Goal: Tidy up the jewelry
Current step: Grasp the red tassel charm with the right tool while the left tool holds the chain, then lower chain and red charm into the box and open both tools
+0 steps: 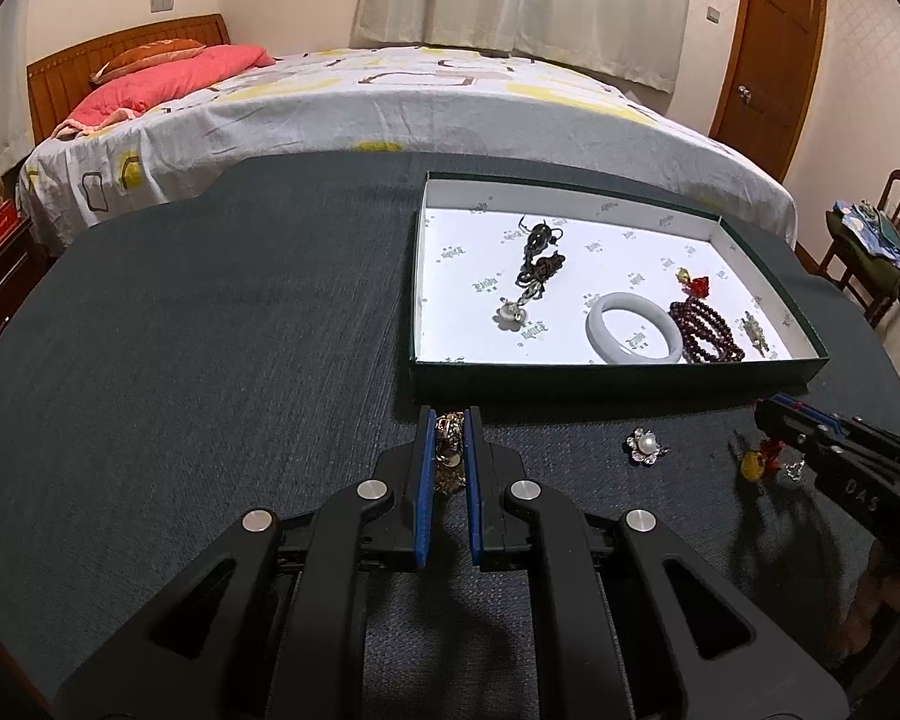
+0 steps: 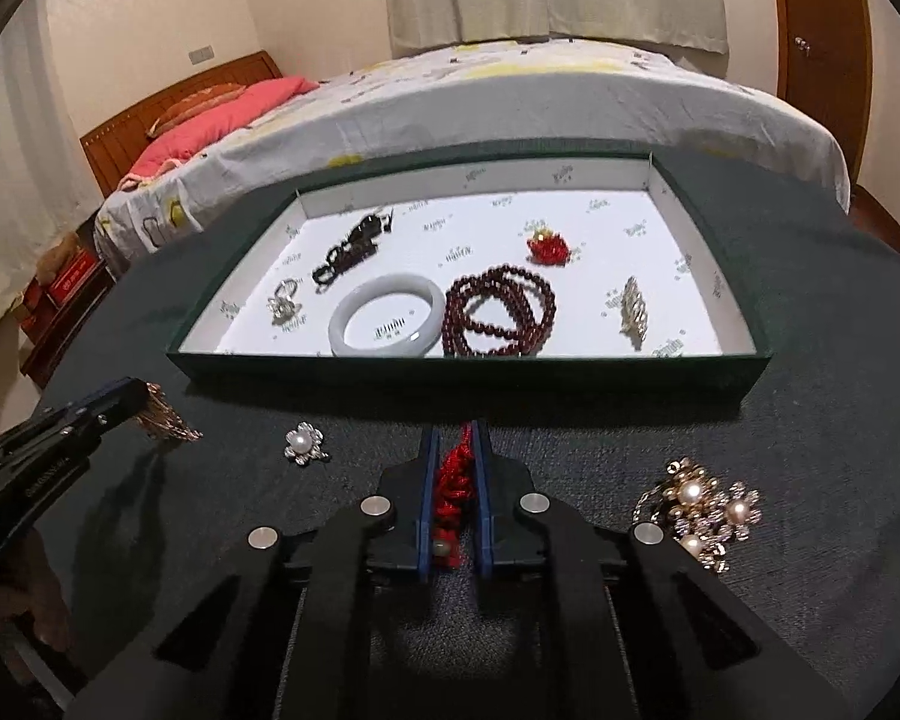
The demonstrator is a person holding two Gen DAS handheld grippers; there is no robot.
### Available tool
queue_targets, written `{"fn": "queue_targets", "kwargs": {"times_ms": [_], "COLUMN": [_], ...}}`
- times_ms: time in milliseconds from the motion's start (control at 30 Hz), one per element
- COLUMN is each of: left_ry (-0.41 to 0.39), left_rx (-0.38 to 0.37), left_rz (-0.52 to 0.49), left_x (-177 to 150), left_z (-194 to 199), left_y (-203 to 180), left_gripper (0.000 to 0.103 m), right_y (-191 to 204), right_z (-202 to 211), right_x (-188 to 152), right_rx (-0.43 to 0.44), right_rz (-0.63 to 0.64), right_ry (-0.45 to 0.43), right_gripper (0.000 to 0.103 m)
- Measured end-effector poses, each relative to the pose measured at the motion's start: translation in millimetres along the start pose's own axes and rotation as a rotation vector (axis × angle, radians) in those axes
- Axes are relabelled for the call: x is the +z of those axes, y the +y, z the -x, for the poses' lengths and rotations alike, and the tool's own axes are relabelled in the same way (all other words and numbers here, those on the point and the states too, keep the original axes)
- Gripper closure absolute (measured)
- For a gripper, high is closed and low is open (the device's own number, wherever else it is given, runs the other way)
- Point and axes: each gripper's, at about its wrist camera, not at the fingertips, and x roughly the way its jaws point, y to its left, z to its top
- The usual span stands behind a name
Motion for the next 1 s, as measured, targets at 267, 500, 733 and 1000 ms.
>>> {"fn": "queue_targets", "kwargs": {"times_ms": [267,500,733,1000], "left_ry": [-0.031,-0.073,-0.137,-0.242], "left_rx": [-0.017,-0.026,-0.038,-0.074], "left_rz": [-0.009,-0.02,-0.023,-0.039], "left_x": [7.2,15.8,27.0,54.4], "left_z": [14.4,35.1,62.8,95.4], "left_y": [-6.0,-11.1,-17.0,-29.8], "left_gripper": [0.094,0.094,0.094,0.094], "right_y": [0.9,2.4,3.2,3.7], "right_z": [21.7,43.3,66.6,94.9], "right_x": [6.6,13.0,22.7,47.5], "right_rx": [0.017,0.018,0.016,0.013], "right_rz": [0.002,0.01,0.016,0.038], "right_ry": [-0.05,-0.097,-0.157,-0.251], "right_gripper": [0.092,0.092,0.092,0.092]}}
